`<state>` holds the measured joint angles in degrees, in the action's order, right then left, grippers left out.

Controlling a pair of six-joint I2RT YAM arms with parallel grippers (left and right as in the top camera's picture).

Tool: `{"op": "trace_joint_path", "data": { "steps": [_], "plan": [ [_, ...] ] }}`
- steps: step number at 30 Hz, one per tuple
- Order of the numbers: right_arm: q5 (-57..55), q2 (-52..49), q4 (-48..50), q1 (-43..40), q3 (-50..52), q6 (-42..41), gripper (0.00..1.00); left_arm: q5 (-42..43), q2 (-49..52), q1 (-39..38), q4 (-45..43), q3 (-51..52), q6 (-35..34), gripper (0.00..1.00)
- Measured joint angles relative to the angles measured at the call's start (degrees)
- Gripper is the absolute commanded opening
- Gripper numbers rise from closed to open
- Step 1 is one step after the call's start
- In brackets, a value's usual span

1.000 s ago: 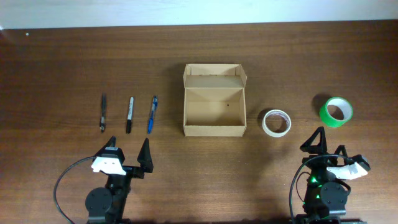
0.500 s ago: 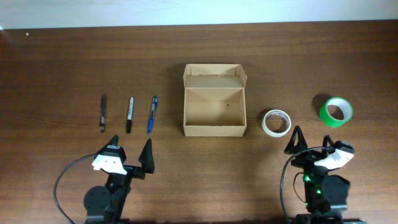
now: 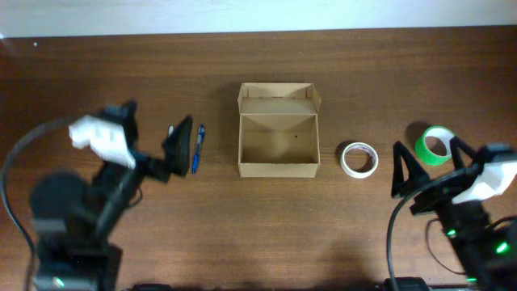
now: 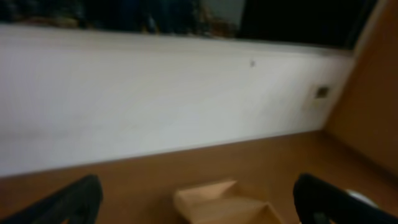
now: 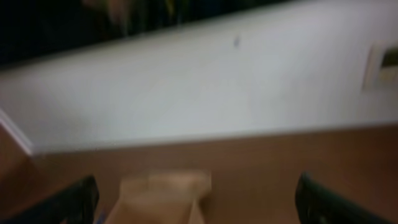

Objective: Pack container
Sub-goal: 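Raise the right gripper and move it above the green tape roll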

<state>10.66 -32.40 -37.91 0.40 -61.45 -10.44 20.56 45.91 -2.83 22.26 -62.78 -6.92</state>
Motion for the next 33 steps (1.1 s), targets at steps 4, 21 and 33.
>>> {"op": "trace_joint_path", "data": {
  "steps": [4, 21, 33],
  "plan": [
    [2.1, -12.3, -19.4, 0.0, -21.8, 5.6, 0.99, 1.2, 12.2, -3.5, 12.3, -19.6, 1.8, 0.99],
    [-3.8, -43.8, -56.4, 0.0, -65.5, 18.6, 0.99, -2.6, 19.3, -5.1, 28.6, -31.5, 12.9, 0.99],
    [-15.8, -54.0, -59.1, 0.0, -67.3, 12.3, 0.99, -15.4, 23.1, -5.1, 32.0, -31.7, 14.9, 0.99]
  ]
}}
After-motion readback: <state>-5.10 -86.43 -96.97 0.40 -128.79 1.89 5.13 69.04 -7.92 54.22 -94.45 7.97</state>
